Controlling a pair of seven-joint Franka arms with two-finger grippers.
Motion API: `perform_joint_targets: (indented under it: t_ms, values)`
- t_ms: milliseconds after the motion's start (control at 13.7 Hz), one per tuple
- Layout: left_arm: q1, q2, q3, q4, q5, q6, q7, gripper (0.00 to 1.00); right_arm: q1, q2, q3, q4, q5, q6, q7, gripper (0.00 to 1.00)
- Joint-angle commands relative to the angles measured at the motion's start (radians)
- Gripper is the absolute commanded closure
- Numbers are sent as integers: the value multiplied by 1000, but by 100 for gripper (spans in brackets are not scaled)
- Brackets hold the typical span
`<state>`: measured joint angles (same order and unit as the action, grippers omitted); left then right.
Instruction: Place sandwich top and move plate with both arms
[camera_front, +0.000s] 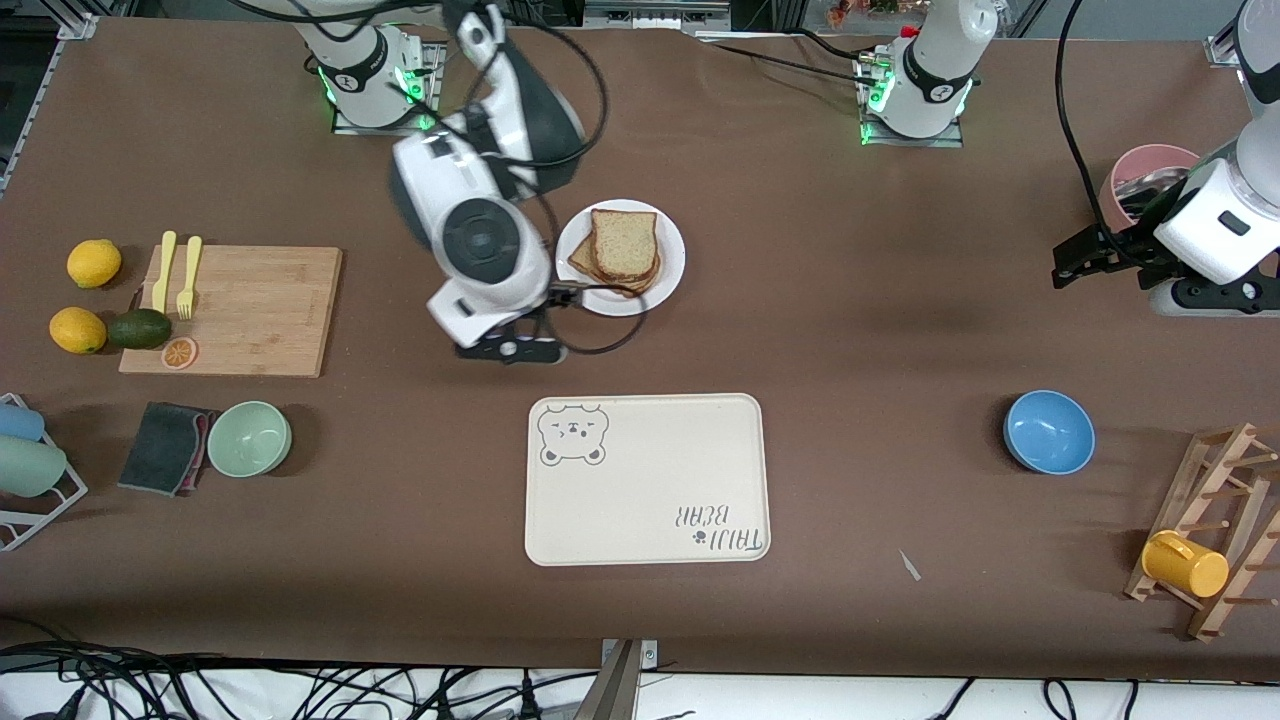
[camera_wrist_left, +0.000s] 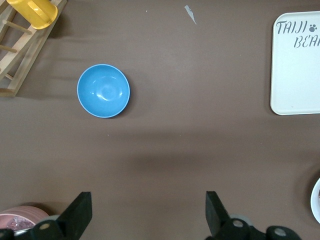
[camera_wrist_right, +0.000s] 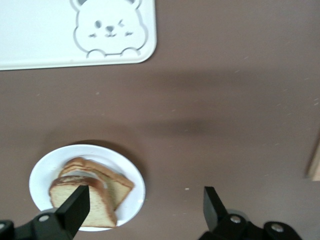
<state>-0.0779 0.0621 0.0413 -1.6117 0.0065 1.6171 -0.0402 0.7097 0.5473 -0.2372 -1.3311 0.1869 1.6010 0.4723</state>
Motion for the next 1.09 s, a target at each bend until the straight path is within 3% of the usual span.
perform_joint_targets:
  t_ms: [0,146,437,582,801,873,1019]
  values:
    - [0,21,0,12,-22,-3,-9,0,-110,-59,-1,-10,26,-59,-136,0]
    - [3,30,0,1,-22,-2,-7,0,-165,-84,-28,-10,26,-82,-243,0]
    - [9,38,0,-52,-22,47,-7,0,-171,-124,-194,-10,25,-171,-475,0]
    - [13,36,-1,-97,-45,96,-6,0,-212,-165,-194,-17,14,-174,-488,0]
    - [53,38,0,-160,-225,139,8,0,-332,-226,-105,-43,-15,-179,-494,0]
    - [53,39,0,-177,-270,153,17,0,-373,-260,-55,-77,-52,-174,-491,0]
    - [53,42,0,-209,-330,170,35,0,-487,-311,106,-135,-148,-147,-483,0]
